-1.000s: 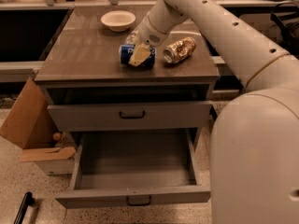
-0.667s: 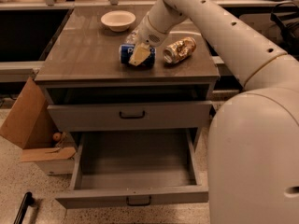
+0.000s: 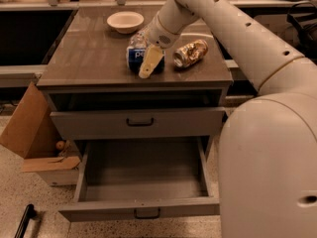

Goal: Pick pepsi can from middle drawer and place on counter

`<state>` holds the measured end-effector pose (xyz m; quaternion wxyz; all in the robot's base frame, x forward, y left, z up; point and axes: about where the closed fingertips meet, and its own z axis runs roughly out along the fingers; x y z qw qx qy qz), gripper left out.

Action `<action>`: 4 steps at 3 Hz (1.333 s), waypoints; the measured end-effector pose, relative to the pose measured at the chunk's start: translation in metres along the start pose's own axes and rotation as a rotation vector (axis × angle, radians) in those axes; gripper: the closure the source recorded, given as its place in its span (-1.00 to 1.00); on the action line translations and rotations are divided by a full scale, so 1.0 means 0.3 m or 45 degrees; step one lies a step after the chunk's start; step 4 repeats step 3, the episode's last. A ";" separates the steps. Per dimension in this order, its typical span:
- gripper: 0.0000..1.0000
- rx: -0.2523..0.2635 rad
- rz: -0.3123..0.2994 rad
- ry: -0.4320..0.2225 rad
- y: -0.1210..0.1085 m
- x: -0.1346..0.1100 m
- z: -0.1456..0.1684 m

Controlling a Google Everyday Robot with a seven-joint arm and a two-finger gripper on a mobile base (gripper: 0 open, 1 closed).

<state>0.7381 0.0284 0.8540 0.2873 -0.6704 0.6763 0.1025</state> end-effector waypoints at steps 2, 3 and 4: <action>-1.00 0.051 0.011 -0.019 0.006 0.013 -0.075; -1.00 0.147 0.018 -0.052 0.036 0.030 -0.206; -1.00 0.147 0.018 -0.052 0.036 0.030 -0.206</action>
Offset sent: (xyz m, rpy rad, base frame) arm -0.0190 -0.0352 0.0374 0.0429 -0.0743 -0.0583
